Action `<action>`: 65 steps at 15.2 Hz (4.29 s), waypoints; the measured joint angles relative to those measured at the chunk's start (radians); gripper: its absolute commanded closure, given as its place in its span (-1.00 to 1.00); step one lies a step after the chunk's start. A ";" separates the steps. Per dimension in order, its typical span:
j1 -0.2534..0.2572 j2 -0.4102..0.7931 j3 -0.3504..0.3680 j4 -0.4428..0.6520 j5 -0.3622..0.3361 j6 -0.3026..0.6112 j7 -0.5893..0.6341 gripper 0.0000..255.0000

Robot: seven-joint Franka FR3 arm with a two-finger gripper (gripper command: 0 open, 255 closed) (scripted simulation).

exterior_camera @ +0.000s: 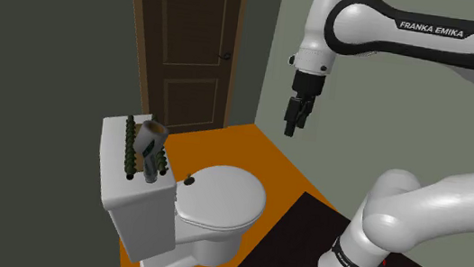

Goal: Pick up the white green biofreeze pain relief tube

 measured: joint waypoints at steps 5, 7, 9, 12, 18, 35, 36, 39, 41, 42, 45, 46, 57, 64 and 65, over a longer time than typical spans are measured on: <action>-0.007 0.061 0.066 0.013 0.058 0.042 0.130 -1.00; -0.008 0.113 0.112 0.041 0.097 0.066 0.221 -1.00; -0.011 0.167 0.158 0.074 0.132 0.087 0.316 -1.00; -0.020 0.260 0.218 0.117 0.171 0.141 0.446 -1.00; -0.038 0.462 0.323 0.241 0.211 0.232 0.714 -1.00; 0.019 1.164 0.383 0.849 0.077 0.353 1.414 -1.00; 0.028 1.204 0.375 0.898 0.070 0.348 1.448 -1.00; 0.038 1.257 0.365 0.939 0.062 0.360 1.481 -1.00; 0.038 1.265 0.363 0.925 0.062 0.381 1.479 -1.00; 0.039 1.268 0.362 0.919 0.062 0.390 1.478 -1.00; 0.040 1.280 0.361 0.895 0.061 0.425 1.471 -1.00; 0.040 1.281 0.360 0.891 0.061 0.429 1.470 1.00; 0.039 1.279 0.361 0.891 0.062 0.428 1.470 1.00; 0.040 1.264 0.363 0.960 0.060 0.347 1.490 1.00; 0.041 1.261 0.364 0.968 0.060 0.336 1.493 1.00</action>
